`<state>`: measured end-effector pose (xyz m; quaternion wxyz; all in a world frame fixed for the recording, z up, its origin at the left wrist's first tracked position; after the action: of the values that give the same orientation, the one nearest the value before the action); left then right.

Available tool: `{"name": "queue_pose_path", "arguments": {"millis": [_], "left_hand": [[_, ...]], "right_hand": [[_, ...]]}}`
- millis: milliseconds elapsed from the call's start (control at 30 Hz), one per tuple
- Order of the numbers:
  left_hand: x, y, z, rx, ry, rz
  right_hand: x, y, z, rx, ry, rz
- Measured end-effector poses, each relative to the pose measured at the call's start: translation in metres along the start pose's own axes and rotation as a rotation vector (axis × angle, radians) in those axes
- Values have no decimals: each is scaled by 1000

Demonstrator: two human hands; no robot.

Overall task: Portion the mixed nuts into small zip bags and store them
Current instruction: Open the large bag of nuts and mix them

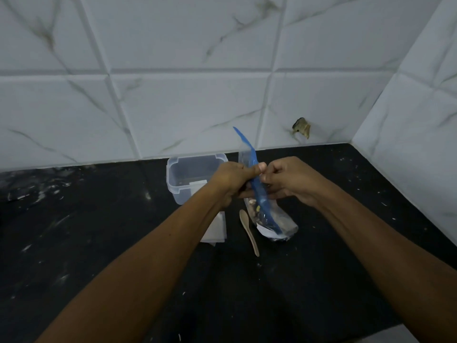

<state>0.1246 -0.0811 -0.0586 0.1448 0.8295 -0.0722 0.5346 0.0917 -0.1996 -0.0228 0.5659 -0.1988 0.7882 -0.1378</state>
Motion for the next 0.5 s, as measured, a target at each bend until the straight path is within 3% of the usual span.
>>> {"name": "queue_pose_path", "arguments": {"millis": [433,500], "left_hand": [[12,11,17,-12,29,148],[13,16,17,-38,32,161]], "right_hand": [[1,-1,-5,-249,-6,274],[4,-4,-4,-215,-4,237]]}}
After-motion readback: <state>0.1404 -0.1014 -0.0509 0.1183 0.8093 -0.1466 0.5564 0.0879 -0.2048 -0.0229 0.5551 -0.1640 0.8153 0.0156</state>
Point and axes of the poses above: each hand's wrist, its own z-axis towards the middle knuckle, its own y-axis out of the palm, x = y × z, the point moved 8 cm from there along z, towards the middle knuckle, and after that the axes turned 5 degrees about -z, right-handed, at the moved point
